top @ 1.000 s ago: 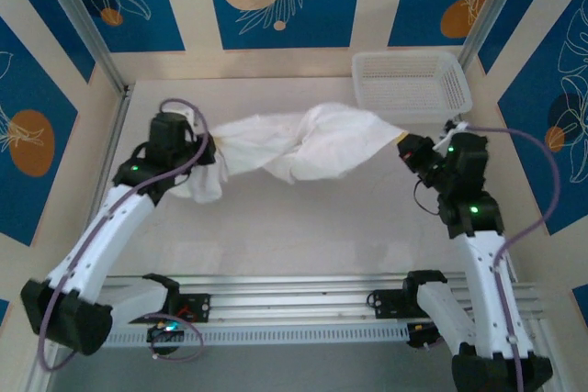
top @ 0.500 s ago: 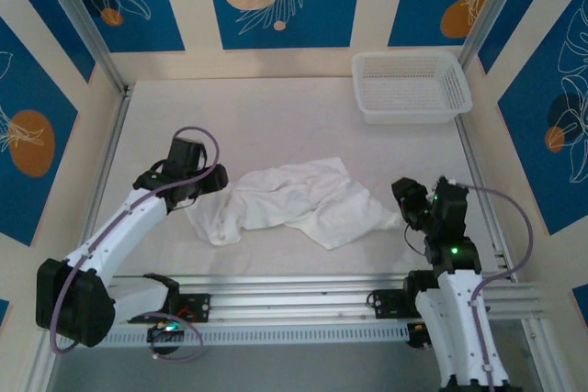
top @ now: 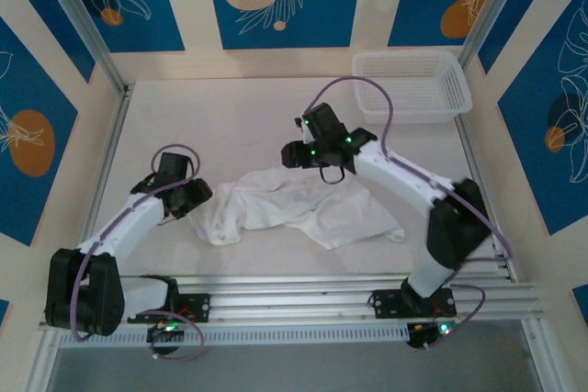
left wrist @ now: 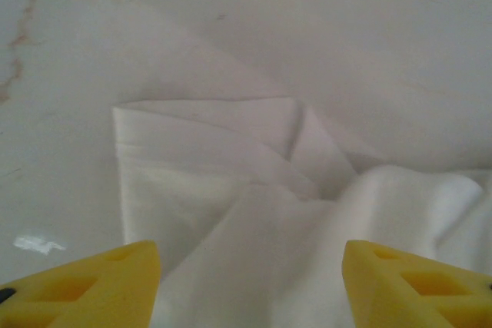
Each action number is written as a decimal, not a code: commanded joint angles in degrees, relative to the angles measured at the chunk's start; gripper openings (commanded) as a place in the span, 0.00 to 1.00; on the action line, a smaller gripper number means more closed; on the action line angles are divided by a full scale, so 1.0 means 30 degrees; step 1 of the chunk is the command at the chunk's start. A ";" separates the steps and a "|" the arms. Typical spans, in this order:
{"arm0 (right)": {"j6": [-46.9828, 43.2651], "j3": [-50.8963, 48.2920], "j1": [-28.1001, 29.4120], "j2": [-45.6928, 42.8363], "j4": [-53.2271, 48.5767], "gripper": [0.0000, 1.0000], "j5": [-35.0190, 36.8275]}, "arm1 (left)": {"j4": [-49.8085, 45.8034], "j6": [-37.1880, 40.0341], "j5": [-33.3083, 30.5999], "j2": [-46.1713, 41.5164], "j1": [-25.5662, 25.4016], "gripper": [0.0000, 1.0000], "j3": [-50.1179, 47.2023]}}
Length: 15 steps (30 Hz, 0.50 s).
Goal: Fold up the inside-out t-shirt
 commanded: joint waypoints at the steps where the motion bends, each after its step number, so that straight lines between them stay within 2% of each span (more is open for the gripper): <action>1: -0.1915 0.1843 -0.2198 0.2494 -0.2217 0.56 -0.1956 | 0.1159 -0.1117 0.1759 -0.0061 0.1359 0.65 -0.1071; 4: -0.2470 0.3864 -0.2962 0.5194 -0.3317 0.62 -0.3491 | 0.2074 -0.1012 0.3190 0.0560 0.2154 0.69 -0.1388; 8: -0.2170 0.4797 -0.2390 0.7125 -0.3531 0.70 -0.5477 | 0.3582 -0.0682 0.5208 0.2079 0.2232 0.76 -0.1226; 12: -0.1415 0.5006 -0.1724 0.8399 -0.4060 0.70 -0.3585 | 0.4222 -0.0922 0.5020 0.3515 0.2224 0.77 -0.1218; 15: -0.1008 0.4311 -0.1766 0.8471 -0.3627 0.62 -0.3523 | 0.4782 -0.1060 0.4730 0.4393 0.2288 0.70 -0.1277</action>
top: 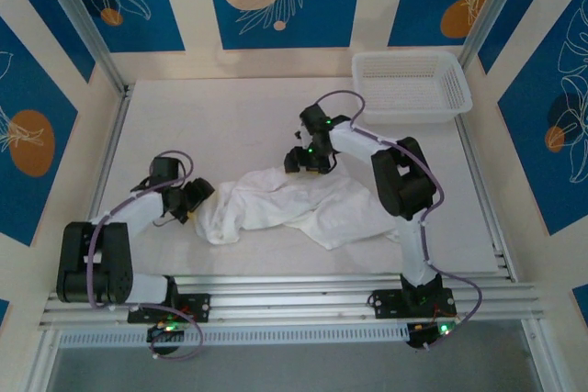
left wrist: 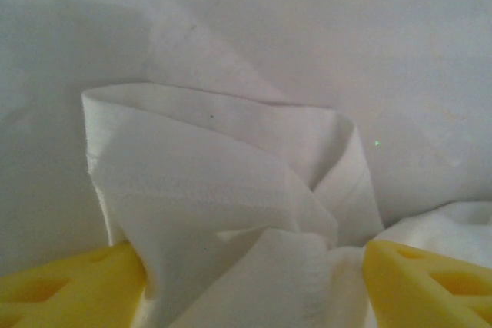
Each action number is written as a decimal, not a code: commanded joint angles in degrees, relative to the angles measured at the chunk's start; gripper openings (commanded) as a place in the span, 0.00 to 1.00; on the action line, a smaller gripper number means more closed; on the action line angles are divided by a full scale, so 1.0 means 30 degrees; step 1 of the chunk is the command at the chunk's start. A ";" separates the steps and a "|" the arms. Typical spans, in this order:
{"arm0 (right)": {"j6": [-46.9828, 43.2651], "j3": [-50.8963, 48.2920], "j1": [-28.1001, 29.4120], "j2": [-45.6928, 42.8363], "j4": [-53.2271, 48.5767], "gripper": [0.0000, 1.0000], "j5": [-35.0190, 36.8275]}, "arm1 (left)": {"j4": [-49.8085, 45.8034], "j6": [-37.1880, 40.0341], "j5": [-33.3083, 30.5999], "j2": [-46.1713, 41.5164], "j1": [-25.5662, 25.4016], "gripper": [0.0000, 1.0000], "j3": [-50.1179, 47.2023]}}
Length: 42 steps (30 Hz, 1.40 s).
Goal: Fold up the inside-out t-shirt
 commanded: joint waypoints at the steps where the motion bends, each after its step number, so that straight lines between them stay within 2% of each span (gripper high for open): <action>1: 0.0483 -0.0443 -0.0218 -0.0075 -0.0255 0.55 -0.0400 | 0.0675 -0.0223 0.0394 0.1269 0.0254 0.60 -0.0285; 3: 0.0483 -0.0906 -0.0374 -0.0587 0.0057 0.35 -0.0643 | 0.1140 -0.0325 0.0807 0.1599 0.0327 0.32 -0.0359; 5: 0.0468 -0.1371 -0.0597 -0.1500 0.0441 0.03 -0.0890 | 0.1408 -0.0356 0.1233 0.1410 0.0417 0.07 -0.0327; 6: 0.0576 -0.1637 -0.0685 -0.2010 0.0633 0.00 -0.0834 | 0.1288 -0.0196 0.1363 0.1127 0.0497 0.00 -0.0211; 10: 0.1007 -0.2976 -0.1019 -0.5713 0.2032 0.00 -0.0717 | -0.1363 0.1179 0.0746 -0.1426 0.0565 0.00 0.1981; 17: 0.2565 -0.4585 -0.1866 -1.3615 0.4676 0.00 0.1759 | -0.5140 0.2595 -0.2103 -0.7533 0.0565 0.00 0.7902; 23: 0.3164 -0.7204 -0.2273 -1.9071 0.7733 0.00 0.3346 | -0.7554 0.4208 -0.4357 -0.9443 0.0565 0.00 1.2180; 26: 0.3465 -0.8070 -0.2258 -2.0523 0.8266 0.00 0.3125 | -0.7820 0.4283 -0.3534 -0.9533 0.0565 0.00 1.2878; 29: 0.3672 -0.8545 -0.2172 -2.1331 0.8407 0.00 0.2003 | -0.6450 0.4167 -0.0766 -0.9519 0.0565 0.00 1.2788; 31: 0.3699 -0.8931 -0.2004 -2.1687 0.8240 0.00 0.1469 | -0.5743 0.3927 0.0193 -0.9460 0.0537 0.00 1.2707; 33: 0.3636 -0.9722 -0.1878 -2.2142 0.7925 0.00 0.1999 | -0.6017 0.3928 -0.0324 -0.9383 0.0523 0.00 1.2745; 36: 0.5142 -1.1554 -0.2348 -2.2975 0.6512 0.00 0.5410 | -0.7570 0.4082 -0.3157 -0.9322 0.0550 0.00 1.2475; 37: 0.5796 -1.2187 -0.2926 -2.3230 0.6131 0.00 0.5641 | -0.7850 0.4227 -0.3830 -0.9310 0.0558 0.00 1.2253; 39: 0.6592 -1.3170 -0.4316 -2.3648 0.6127 0.00 0.4030 | -0.7901 0.4469 -0.3970 -0.9075 0.0565 0.00 1.1795; 42: 0.6957 -1.3581 -0.5666 -2.3785 0.6082 0.00 0.2173 | -0.7511 0.4200 -0.2849 -0.8423 0.0565 0.00 1.1395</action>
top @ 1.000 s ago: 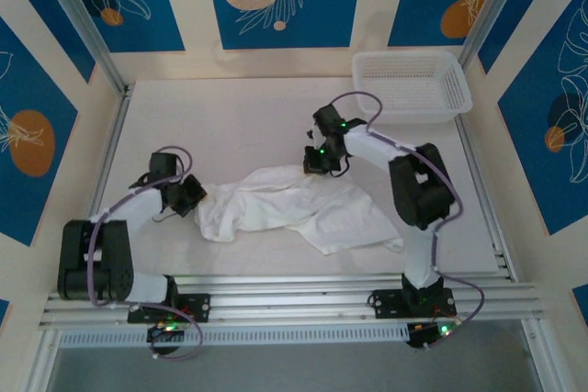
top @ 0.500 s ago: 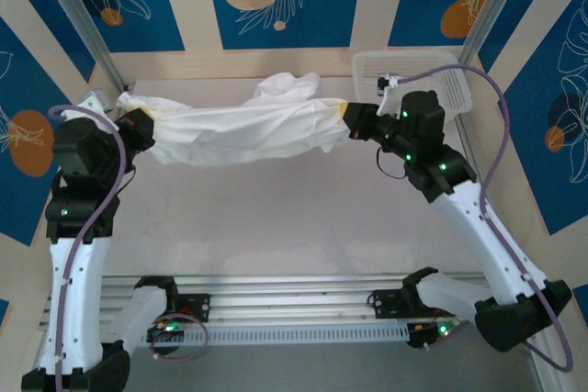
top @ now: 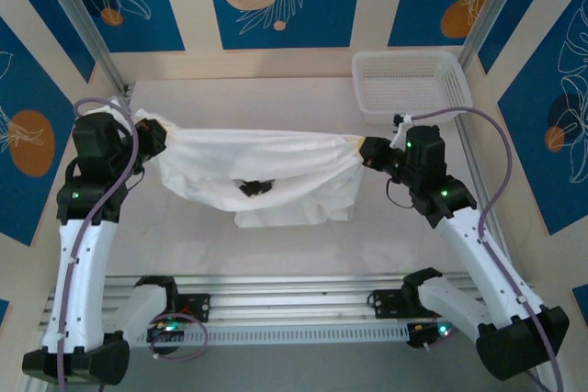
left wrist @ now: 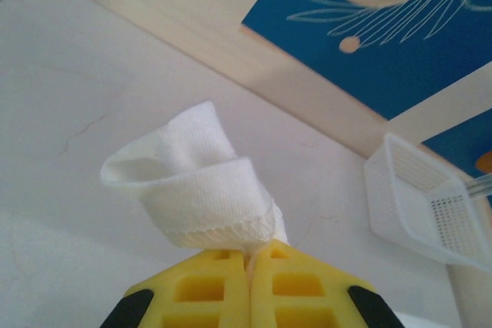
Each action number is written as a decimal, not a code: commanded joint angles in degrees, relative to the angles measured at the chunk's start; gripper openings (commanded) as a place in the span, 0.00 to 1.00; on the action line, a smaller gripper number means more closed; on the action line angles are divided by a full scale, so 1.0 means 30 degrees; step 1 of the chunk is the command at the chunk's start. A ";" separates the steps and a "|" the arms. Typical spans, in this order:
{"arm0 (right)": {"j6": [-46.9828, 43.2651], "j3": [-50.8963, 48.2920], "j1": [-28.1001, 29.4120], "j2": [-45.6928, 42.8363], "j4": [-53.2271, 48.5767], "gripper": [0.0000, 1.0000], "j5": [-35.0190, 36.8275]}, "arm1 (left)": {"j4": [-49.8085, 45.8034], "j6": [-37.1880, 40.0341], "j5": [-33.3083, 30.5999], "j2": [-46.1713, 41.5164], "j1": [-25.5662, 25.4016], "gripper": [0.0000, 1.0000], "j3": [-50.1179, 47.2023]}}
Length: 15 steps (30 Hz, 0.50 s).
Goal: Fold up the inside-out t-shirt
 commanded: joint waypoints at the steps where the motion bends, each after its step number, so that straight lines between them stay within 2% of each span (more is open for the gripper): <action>1: 0.1048 -0.0045 -0.1192 -0.0340 -0.0543 0.00 -0.0235 | 0.0339 0.0096 -0.0539 0.0557 0.0281 0.00 -0.0373; 4: 0.0873 -0.0177 -0.1000 0.0552 -0.0663 0.05 -0.0732 | 0.1241 -0.0673 0.0400 0.1019 0.0258 0.00 -0.1160; 6: 0.1892 -0.1240 -0.0500 0.1599 -0.0322 0.11 -0.0710 | 0.2115 -0.1418 0.0974 0.1294 0.0147 0.00 -0.2439; 7: 0.2251 -0.2047 -0.0211 0.2353 0.0297 0.17 -0.1051 | 0.2704 -0.1746 0.1047 0.1507 0.0037 0.00 -0.3316; 8: 0.2299 -0.2748 -0.0062 0.3215 0.0918 0.27 -0.1621 | 0.3092 -0.1944 0.0916 0.1797 -0.0078 0.00 -0.4271; 10: 0.2023 -0.3162 0.0003 0.5005 0.0900 0.37 -0.2137 | 0.3840 -0.1973 0.0465 0.2748 -0.0234 0.00 -0.5840; 13: 0.0844 -0.2212 0.0240 0.6833 -0.0399 0.43 -0.2622 | 0.4463 -0.2159 0.0328 0.5016 -0.0268 0.00 -0.7222; 15: -0.0048 -0.1661 0.1042 0.6920 -0.0821 0.44 -0.1900 | 0.5134 -0.2355 0.0770 0.6413 -0.0297 0.00 -0.7667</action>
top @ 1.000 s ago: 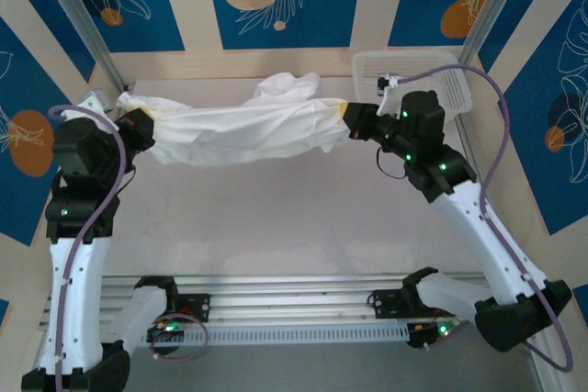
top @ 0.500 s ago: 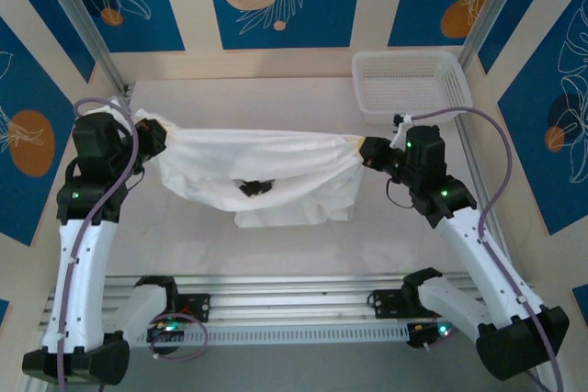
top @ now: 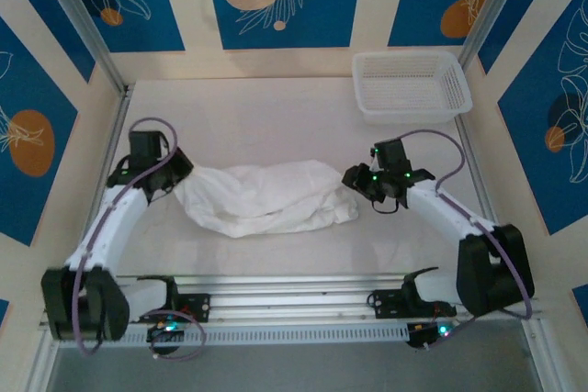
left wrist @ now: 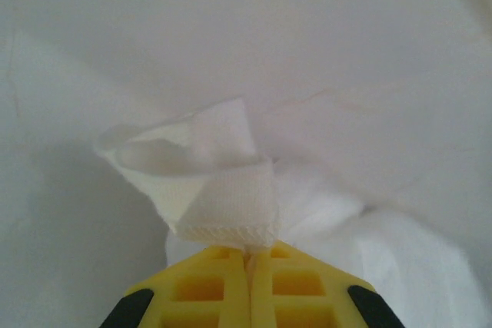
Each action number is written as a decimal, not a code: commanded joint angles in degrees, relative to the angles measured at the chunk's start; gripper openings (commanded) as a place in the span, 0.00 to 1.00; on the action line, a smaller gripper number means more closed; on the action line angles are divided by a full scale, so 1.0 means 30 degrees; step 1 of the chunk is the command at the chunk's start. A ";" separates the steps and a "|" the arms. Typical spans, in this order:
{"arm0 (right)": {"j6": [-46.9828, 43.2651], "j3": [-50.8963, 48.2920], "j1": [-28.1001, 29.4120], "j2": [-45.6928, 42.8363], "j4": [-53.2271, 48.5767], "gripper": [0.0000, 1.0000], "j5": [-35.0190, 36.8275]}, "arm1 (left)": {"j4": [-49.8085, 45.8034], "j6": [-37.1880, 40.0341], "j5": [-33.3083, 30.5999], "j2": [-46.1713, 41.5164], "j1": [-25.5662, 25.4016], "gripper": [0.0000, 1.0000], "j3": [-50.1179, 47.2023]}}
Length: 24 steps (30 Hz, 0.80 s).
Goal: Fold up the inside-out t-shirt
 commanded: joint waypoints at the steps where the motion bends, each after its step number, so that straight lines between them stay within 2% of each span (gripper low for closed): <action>1: -0.1704 0.1261 0.1471 -0.0592 -0.0768 0.44 0.0557 | 0.1723 -0.0642 0.0211 0.1530 -0.0152 0.00 -0.0618; 5: -0.1700 0.1636 0.4030 -0.0533 -0.0883 0.43 0.3476 | 0.2102 -0.0881 -0.0189 0.2437 -0.0188 0.00 -0.0730; 9: -0.0565 0.1360 0.4819 0.0916 -0.0550 0.43 0.3943 | 0.1970 -0.0830 -0.0995 0.2274 -0.0188 0.00 -0.0802; 10: -0.0468 0.1381 0.4842 0.1391 -0.0445 0.44 0.3802 | 0.1924 -0.0774 -0.1089 0.2238 -0.0196 0.00 -0.0782; 12: -0.0625 0.1443 0.4994 0.2224 0.0087 0.55 0.3542 | 0.1890 -0.0593 -0.1044 0.2256 -0.0197 0.00 -0.0760; 14: -0.0893 0.1852 0.5085 0.3051 0.0413 0.57 0.3257 | 0.1883 -0.0442 -0.0950 0.2364 -0.0185 0.00 -0.0745; 15: -0.1005 0.2090 0.5087 0.3359 0.0485 0.53 0.3104 | 0.1834 -0.0399 -0.0926 0.2400 -0.0187 0.00 -0.0731; 16: -0.1163 0.2405 0.5120 0.3636 0.0574 0.42 0.2915 | 0.1708 -0.0385 -0.0904 0.2419 -0.0183 0.00 -0.0702; 17: -0.1306 0.2709 0.5116 0.3745 0.0506 0.21 0.2922 | 0.1571 -0.0346 -0.0847 0.2343 -0.0181 0.00 -0.0660; 18: -0.1395 0.3028 0.5116 0.3692 0.0241 0.06 0.3157 | 0.1456 -0.0346 -0.0782 0.2210 -0.0197 0.00 -0.0574; 19: -0.1567 0.3406 0.5086 0.3374 -0.0186 0.00 0.3596 | 0.1188 -0.0340 -0.0690 0.1967 -0.0181 0.00 -0.0402; 24: -0.3241 0.4911 0.4499 -0.0811 -0.1508 0.00 0.3837 | -0.0964 -0.0073 -0.0130 -0.0705 -0.0179 0.00 0.2404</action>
